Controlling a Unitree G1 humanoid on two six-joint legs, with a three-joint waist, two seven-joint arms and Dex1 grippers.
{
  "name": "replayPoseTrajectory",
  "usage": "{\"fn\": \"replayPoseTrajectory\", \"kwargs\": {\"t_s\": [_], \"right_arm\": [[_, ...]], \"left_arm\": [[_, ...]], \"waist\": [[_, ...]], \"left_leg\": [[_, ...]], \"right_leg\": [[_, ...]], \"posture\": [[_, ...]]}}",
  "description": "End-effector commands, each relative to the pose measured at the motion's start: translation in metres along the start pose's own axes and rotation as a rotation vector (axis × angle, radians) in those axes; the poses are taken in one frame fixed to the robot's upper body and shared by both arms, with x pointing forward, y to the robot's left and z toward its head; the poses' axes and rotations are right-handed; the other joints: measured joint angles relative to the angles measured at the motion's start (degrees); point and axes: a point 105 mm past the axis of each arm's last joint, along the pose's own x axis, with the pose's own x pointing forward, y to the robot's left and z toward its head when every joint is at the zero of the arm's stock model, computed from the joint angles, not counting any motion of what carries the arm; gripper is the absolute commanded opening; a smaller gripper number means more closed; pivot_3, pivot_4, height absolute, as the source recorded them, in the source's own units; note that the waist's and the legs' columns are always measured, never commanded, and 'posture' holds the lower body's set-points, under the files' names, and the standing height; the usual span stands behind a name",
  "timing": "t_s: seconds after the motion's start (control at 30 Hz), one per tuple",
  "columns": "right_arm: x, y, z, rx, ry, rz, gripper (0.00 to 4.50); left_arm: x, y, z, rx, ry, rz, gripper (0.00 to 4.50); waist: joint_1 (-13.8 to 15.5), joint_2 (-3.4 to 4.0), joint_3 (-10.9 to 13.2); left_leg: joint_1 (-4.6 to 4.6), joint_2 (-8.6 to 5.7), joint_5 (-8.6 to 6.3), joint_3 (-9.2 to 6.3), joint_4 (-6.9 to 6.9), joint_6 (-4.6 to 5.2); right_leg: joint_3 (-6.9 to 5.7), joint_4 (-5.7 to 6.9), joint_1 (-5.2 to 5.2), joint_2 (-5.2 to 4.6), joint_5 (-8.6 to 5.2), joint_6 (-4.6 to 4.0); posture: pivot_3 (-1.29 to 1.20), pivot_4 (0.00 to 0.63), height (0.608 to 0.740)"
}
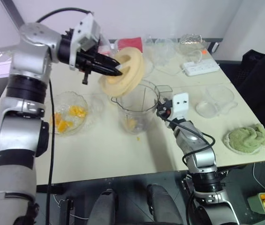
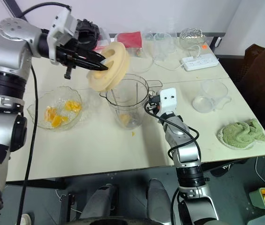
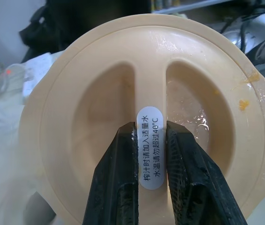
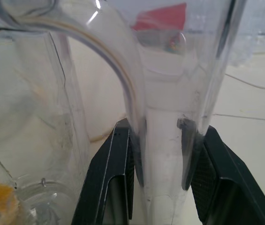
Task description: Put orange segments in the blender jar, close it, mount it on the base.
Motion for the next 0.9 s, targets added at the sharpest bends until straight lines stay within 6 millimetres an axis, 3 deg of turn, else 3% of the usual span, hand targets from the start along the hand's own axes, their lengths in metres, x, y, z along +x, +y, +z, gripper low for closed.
{"fn": "replayPoseTrajectory", "kwargs": {"t_s": [0.03,0.27,0.53,0.67,0.9], "right_arm": [[0.002,0.001,0.006,-0.052,-0.048,-0.006,1.44],[-0.003,-0.004,-0.029,-0.135,0.018,-0.025,1.44],[-0.005,-0.003,-0.033,-0.132,0.012,-0.027,1.44],[-0.009,-0.005,-0.034,-0.127,0.01,-0.037,1.44],[-0.014,-0.006,-0.035,-0.12,0.01,-0.062,1.44]], "left_arm": [[0.004,0.002,0.019,0.078,-0.023,-0.023,0.29],[0.034,0.0,0.017,0.071,-0.023,-0.101,0.29],[0.058,0.0,0.004,0.007,0.065,-0.168,0.29],[0.074,-0.002,-0.021,0.045,0.242,-0.228,0.29],[0.078,-0.008,-0.039,0.088,0.369,-0.293,0.29]], "waist": [[-0.1,0.0,0.0],[0.0,-0.03,0.0],[-0.1,-0.02,0.0],[0.0,-0.04,0.0],[0.0,-0.08,-0.2]], "left_leg": [[0.0,0.0,0.0,0.0,0.0,0.0],[0.03,0.0,0.0,0.0,0.03,0.0],[0.1,0.0,0.0,-0.01,0.03,0.01],[0.11,0.0,0.0,-0.01,0.03,0.01],[0.53,0.0,-0.01,-0.01,0.02,0.02]], "right_leg": [[0.0,0.0,0.0,0.0,0.0,0.0],[0.0,0.03,0.03,0.01,0.0,0.0],[0.01,0.02,0.09,0.02,0.0,0.0],[0.0,0.01,0.13,0.02,0.0,0.0],[0.01,-0.02,0.58,0.02,-0.04,0.01]], "posture": [[0.0,0.15,0.74],[0.0,0.15,0.74],[0.0,0.15,0.74],[0.0,0.15,0.74],[0.0,0.15,0.74]]}}
